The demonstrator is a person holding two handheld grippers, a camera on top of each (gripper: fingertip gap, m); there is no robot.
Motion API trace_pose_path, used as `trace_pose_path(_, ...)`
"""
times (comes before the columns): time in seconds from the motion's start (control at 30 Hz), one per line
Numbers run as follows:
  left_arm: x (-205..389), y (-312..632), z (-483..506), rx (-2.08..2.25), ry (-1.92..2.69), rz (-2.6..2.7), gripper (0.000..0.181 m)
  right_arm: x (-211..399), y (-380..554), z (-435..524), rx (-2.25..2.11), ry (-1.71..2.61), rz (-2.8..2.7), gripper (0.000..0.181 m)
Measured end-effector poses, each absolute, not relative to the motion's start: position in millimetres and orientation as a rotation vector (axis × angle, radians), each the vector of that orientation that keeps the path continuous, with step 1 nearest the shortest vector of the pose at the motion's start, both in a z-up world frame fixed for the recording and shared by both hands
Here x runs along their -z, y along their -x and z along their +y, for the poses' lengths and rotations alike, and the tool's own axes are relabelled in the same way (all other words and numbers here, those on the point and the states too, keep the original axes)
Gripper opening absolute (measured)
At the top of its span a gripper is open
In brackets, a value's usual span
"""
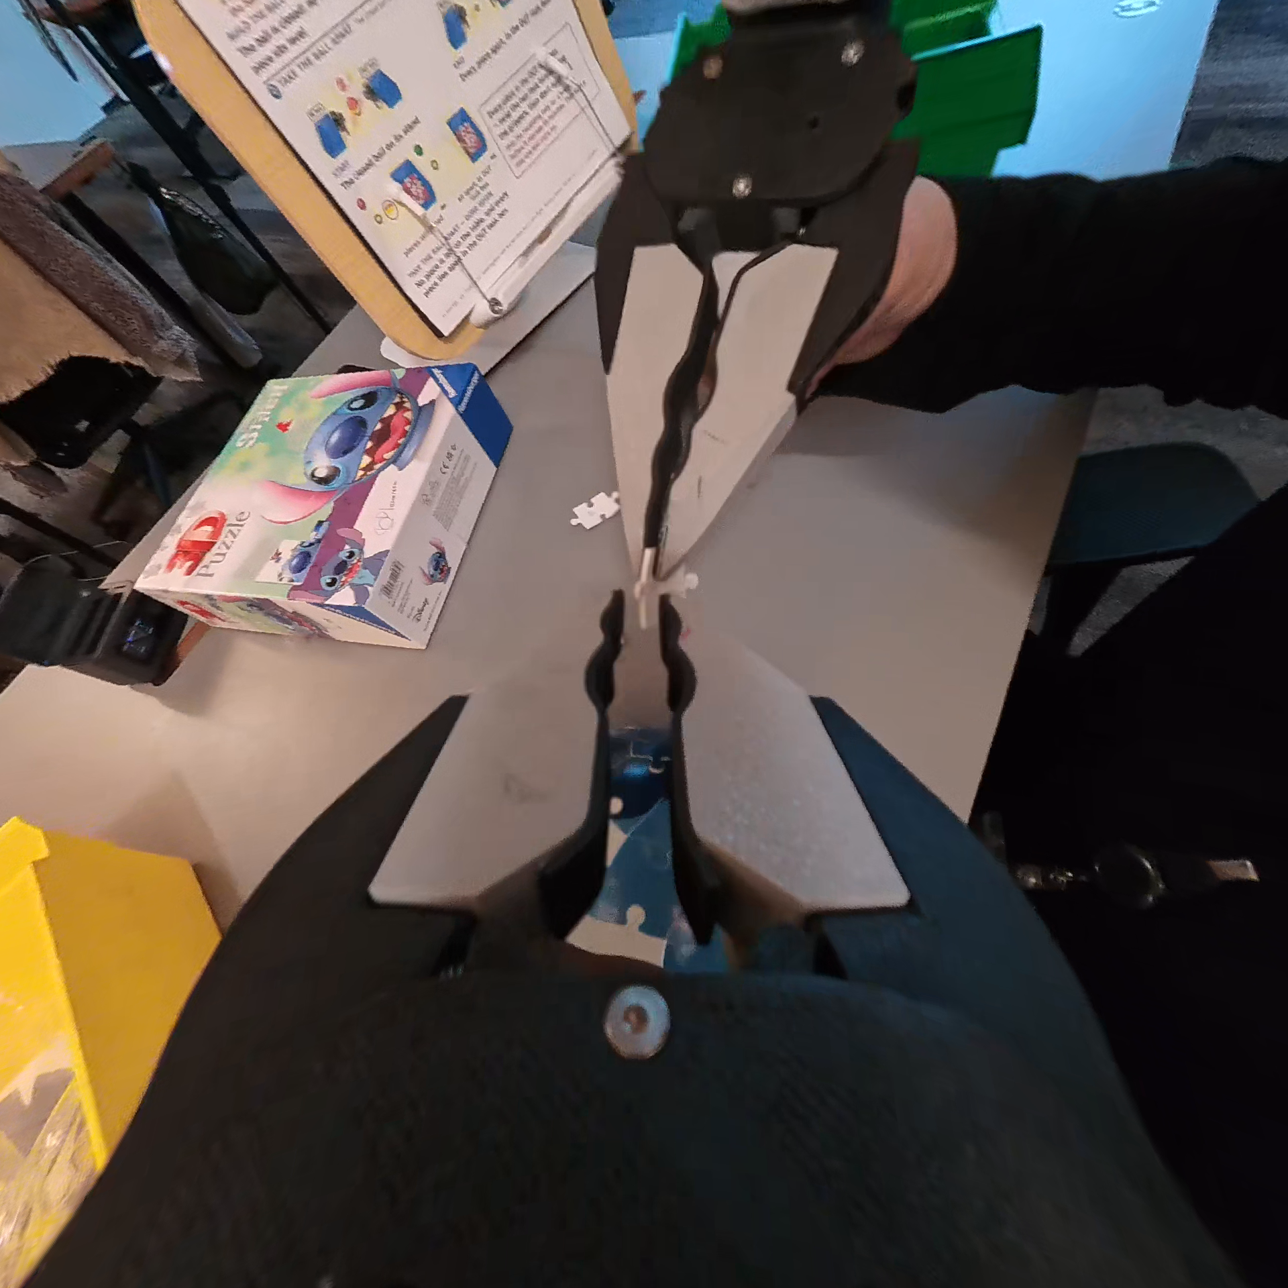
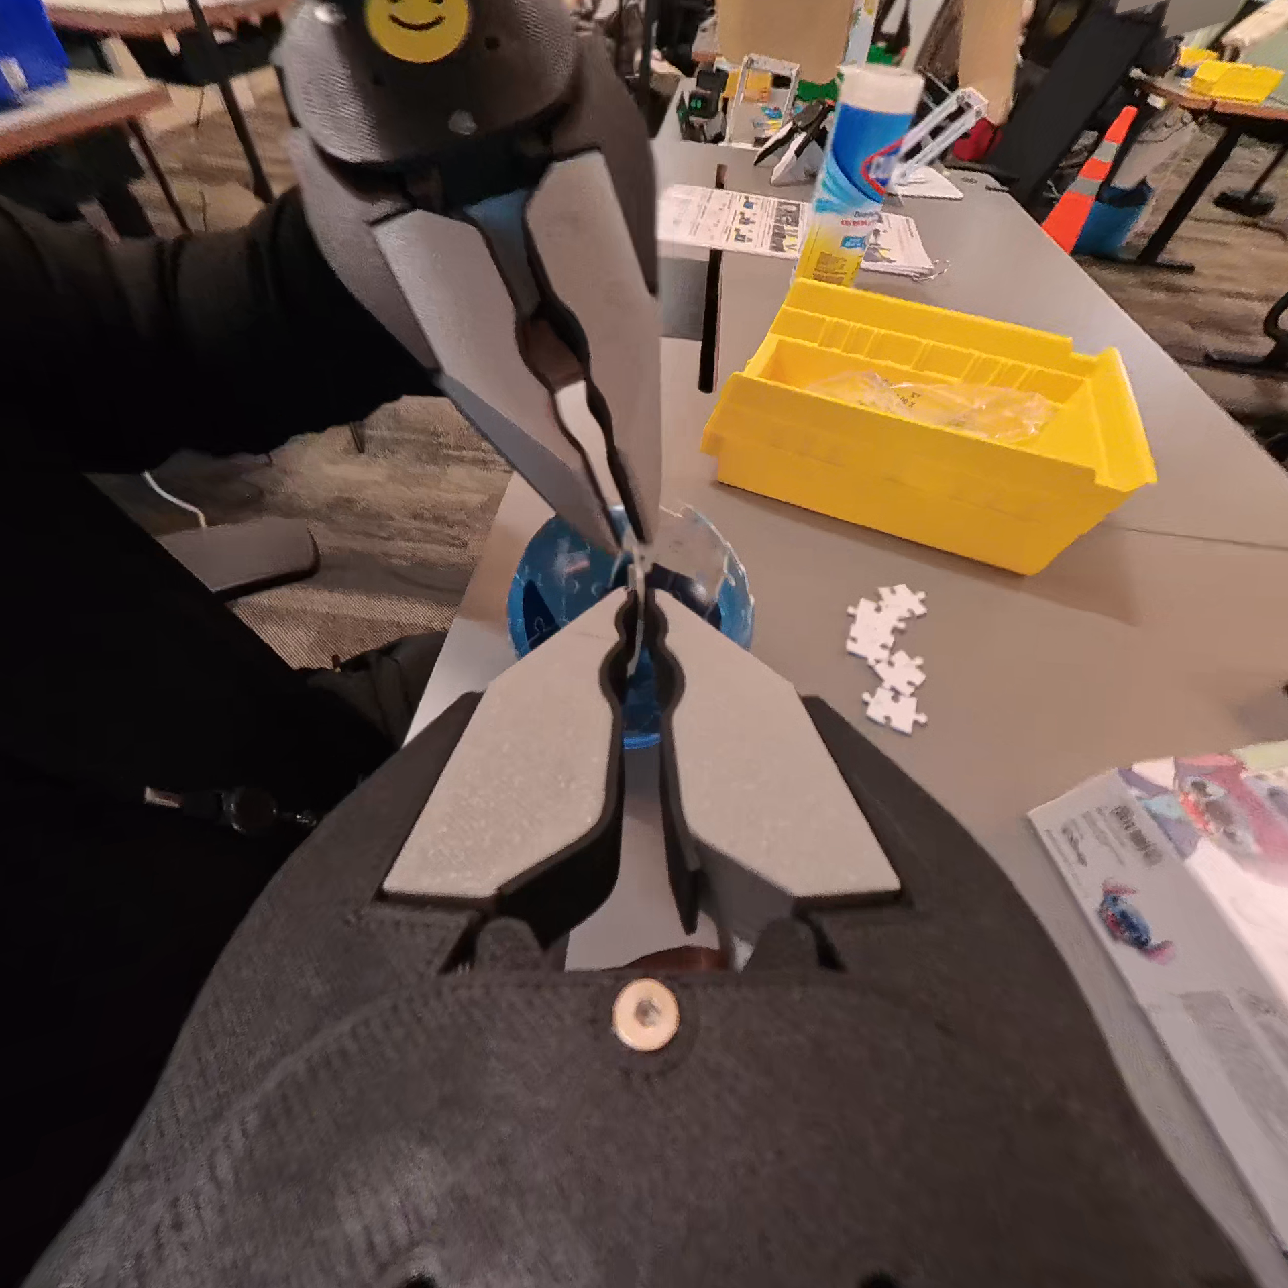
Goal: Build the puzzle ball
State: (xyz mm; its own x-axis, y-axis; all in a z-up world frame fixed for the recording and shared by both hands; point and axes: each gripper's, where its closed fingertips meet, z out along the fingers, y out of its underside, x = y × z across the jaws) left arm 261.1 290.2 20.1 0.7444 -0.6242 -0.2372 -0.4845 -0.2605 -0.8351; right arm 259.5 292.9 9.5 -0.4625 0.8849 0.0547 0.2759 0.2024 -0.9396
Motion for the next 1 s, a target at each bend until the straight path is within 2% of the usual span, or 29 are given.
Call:
trace_pose_path(0.1,-27.9,-246.9,284.8,0.166,1.901,0.767,0.021,12.8,-263.4,318.3,-1.275,1.188,-1.821,0.0)
trace_pose_path(0.23,-26.6,-214.9,263.5,0.187,1.905,0.635,0.035,77.8,-275.9,341.5,-1.337,1.477,-1.898,0.0)
trace_pose_path(0.33,-16.0,-187.9,242.1,0.225,1.923,0.546,0.053,125.8,-286.3,349.6,-1.344,1.737,-1.955,0.0)
trace_pose_path(0.4,-0.8,-172.2,229.0,0.265,1.957,0.512,0.073,143.4,-290.3,350.0,-1.332,1.82,-1.981,0.0)
trace_pose_path(0.5,24.1,-148.8,219.6,0.339,1.994,0.439,0.087,157.0,-288.7,355.7,-1.248,1.856,-1.984,0.0)
trace_pose_path(0.73,83.2,-135.4,219.2,0.548,2.025,0.393,0.094,158.3,-284.8,354.0,-1.123,1.868,-1.998,0.027)
trace_pose_path(0.83,91.1,-143.0,221.9,0.572,1.997,0.439,0.094,144.1,-277.3,353.9,-1.049,1.821,-1.936,0.045)
trace_pose_path(1.0,101.2,-156.6,226.5,0.576,1.996,0.522,0.096,102.9,-255.5,298.4,-1.305,1.662,-1.947,0.068)
